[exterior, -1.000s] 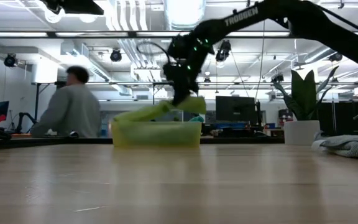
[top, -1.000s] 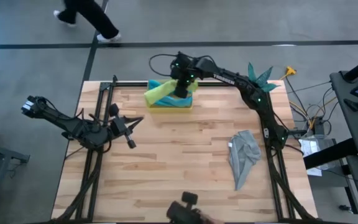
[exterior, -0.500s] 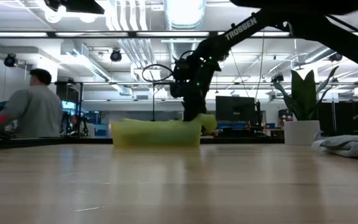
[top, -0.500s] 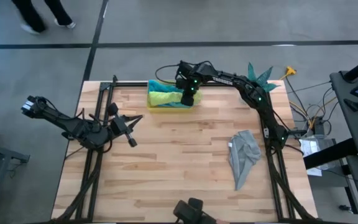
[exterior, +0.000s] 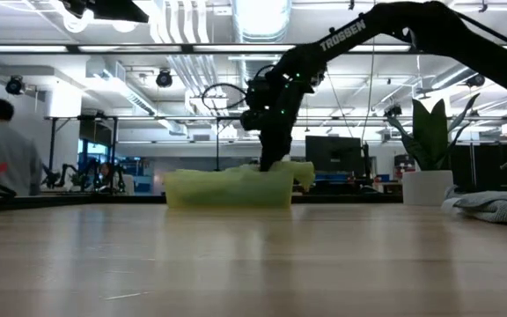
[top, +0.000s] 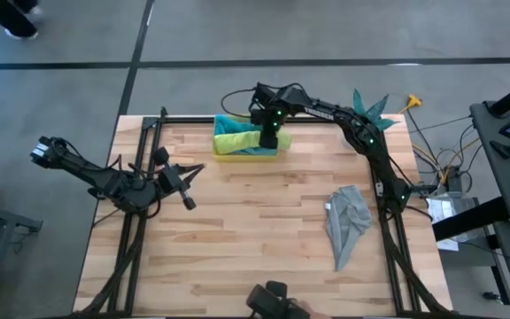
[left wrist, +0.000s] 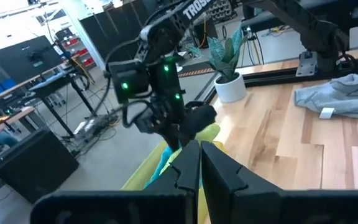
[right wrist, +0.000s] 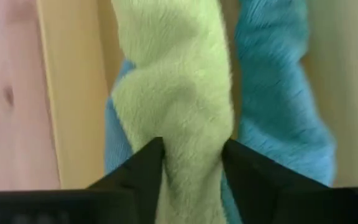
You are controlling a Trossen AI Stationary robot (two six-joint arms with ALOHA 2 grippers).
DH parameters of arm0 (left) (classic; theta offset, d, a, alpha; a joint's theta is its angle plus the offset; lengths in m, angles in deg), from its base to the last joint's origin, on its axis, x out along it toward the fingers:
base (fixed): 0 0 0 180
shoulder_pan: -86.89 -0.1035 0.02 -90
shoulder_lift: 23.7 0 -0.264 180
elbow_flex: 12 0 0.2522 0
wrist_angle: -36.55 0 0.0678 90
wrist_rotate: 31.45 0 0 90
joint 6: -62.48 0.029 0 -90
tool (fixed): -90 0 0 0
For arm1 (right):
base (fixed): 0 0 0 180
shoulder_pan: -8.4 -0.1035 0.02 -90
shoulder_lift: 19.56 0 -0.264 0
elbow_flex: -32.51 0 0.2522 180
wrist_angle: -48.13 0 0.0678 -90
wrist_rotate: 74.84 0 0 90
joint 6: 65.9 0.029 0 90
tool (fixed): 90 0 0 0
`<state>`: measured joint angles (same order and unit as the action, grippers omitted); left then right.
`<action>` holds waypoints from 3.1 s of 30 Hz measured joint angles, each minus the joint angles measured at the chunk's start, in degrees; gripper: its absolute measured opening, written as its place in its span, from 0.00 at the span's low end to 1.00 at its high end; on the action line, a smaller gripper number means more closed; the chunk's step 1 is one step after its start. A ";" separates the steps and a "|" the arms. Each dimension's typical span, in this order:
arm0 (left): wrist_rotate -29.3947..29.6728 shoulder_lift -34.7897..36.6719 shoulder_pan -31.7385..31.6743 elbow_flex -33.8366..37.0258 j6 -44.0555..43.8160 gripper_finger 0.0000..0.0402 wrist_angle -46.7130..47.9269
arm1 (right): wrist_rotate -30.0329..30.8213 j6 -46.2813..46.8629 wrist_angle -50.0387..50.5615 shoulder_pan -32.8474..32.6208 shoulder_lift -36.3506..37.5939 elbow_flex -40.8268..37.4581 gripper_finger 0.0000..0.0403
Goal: Roll microfiber towels into tight, uniform cylinder then place into a basket
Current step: Put the rolled green towel into the yellow bin, then roll the gray towel
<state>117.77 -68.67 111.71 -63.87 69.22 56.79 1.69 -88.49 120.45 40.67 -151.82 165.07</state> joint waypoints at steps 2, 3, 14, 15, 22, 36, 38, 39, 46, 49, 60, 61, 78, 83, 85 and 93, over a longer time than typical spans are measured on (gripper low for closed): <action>0.00 -0.03 0.00 0.00 -0.40 0.00 -0.03 | -0.01 0.01 0.71 0.00 0.01 1.99 0.46; 0.00 -0.27 0.00 0.00 -0.49 0.00 -0.06 | -0.01 0.02 1.24 0.00 0.01 3.03 0.50; -0.03 -3.15 0.00 -0.44 -1.88 0.00 -0.03 | 0.00 0.07 -1.21 -0.89 0.24 14.04 0.65; -0.02 -3.22 0.00 -0.44 -1.88 0.00 -0.04 | 0.00 0.22 -2.24 -1.30 0.24 14.20 0.64; -0.17 -2.89 0.02 -0.31 -1.41 0.00 0.00 | 0.49 2.62 5.22 -4.69 0.22 13.20 0.61; -0.39 -3.23 -0.07 -0.23 0.31 0.00 -0.01 | 9.07 7.80 3.52 -7.10 11.88 -8.03 0.49; -0.39 -3.26 -0.07 -0.24 0.85 0.00 -0.13 | 9.07 8.87 0.11 -7.04 17.05 -14.91 0.48; -0.39 -3.26 -0.07 -0.24 1.15 0.00 -0.17 | 9.06 9.38 -2.48 -7.04 20.06 -18.79 0.47; -0.43 -3.60 -0.09 -0.11 1.20 0.00 -1.92 | 9.11 15.93 -25.33 -8.70 43.54 -49.61 0.44; -0.46 -4.37 -0.09 -0.11 1.20 0.00 -2.49 | 9.07 18.81 -37.02 -11.44 53.79 -62.63 0.44; -17.83 -14.34 -2.88 -0.24 3.04 0.00 -18.98 | 14.58 31.50 -66.30 -26.83 81.78 -96.22 0.44; -19.92 -15.86 -3.35 -0.22 3.76 0.00 -21.60 | 15.79 31.67 -68.65 -28.51 83.03 -98.19 0.44; -32.57 -42.46 -5.60 -12.48 1.13 0.00 -35.11 | 37.10 34.96 -93.51 -52.01 71.97 -110.50 0.44; -32.57 -48.01 -5.60 -17.92 1.11 0.00 -34.91 | 38.28 30.20 -92.12 -52.40 65.92 -103.79 0.44; -32.57 -49.00 -5.60 -19.55 1.07 0.00 -34.46 | 40.38 29.83 -86.80 -51.69 64.99 -98.72 0.44; -32.58 -49.17 -5.51 -21.24 -4.20 0.00 -29.71 | 43.63 44.95 -30.35 -46.61 64.75 -74.43 0.40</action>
<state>85.19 -117.84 106.20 -85.10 65.02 27.08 45.32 -43.54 90.10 -5.94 -87.08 90.64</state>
